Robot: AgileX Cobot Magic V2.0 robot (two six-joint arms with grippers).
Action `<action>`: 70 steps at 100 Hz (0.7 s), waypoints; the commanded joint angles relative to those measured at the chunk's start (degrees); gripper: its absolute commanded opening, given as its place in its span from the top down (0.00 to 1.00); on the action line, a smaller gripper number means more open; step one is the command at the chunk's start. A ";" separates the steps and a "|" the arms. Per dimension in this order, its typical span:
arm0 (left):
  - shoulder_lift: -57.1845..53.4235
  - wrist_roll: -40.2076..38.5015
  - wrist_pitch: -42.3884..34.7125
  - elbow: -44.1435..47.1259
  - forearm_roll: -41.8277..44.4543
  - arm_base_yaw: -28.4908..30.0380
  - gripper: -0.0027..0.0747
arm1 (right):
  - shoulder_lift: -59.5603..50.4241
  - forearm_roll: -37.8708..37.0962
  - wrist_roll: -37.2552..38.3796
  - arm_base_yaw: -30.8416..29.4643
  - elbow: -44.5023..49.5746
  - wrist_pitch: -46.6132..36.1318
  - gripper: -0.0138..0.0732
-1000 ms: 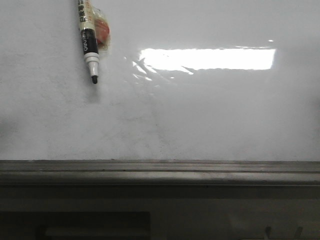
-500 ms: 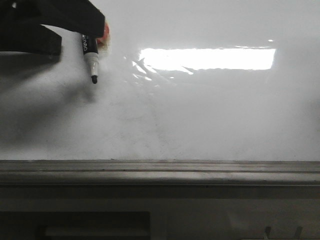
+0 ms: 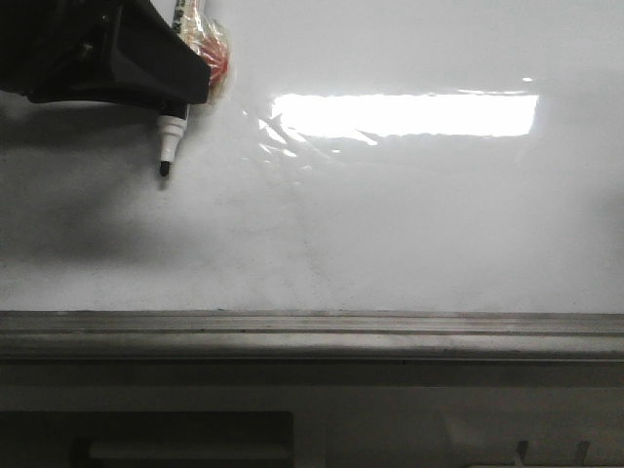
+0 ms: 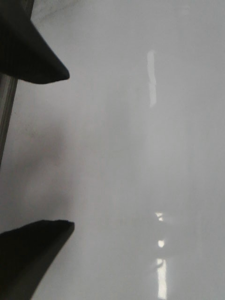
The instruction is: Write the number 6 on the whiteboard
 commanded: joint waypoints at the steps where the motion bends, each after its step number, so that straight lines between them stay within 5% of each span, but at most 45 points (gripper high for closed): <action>1: -1.66 0.07 -2.29 -1.42 0.91 -0.09 0.99 | 0.55 1.35 -0.77 -0.23 -1.91 -3.60 0.22; 15: -4.72 0.07 2.37 -1.65 7.78 -0.09 0.99 | 1.47 3.95 -4.15 -0.23 -2.14 -0.92 0.22; 46: -7.17 -0.54 25.02 -5.05 26.10 -0.32 0.99 | 15.63 35.22 -30.95 -0.23 -10.57 20.07 0.22; 70: -7.17 -0.67 27.76 -5.05 29.64 -0.32 0.99 | 25.99 36.70 -31.75 3.90 -21.25 28.89 0.22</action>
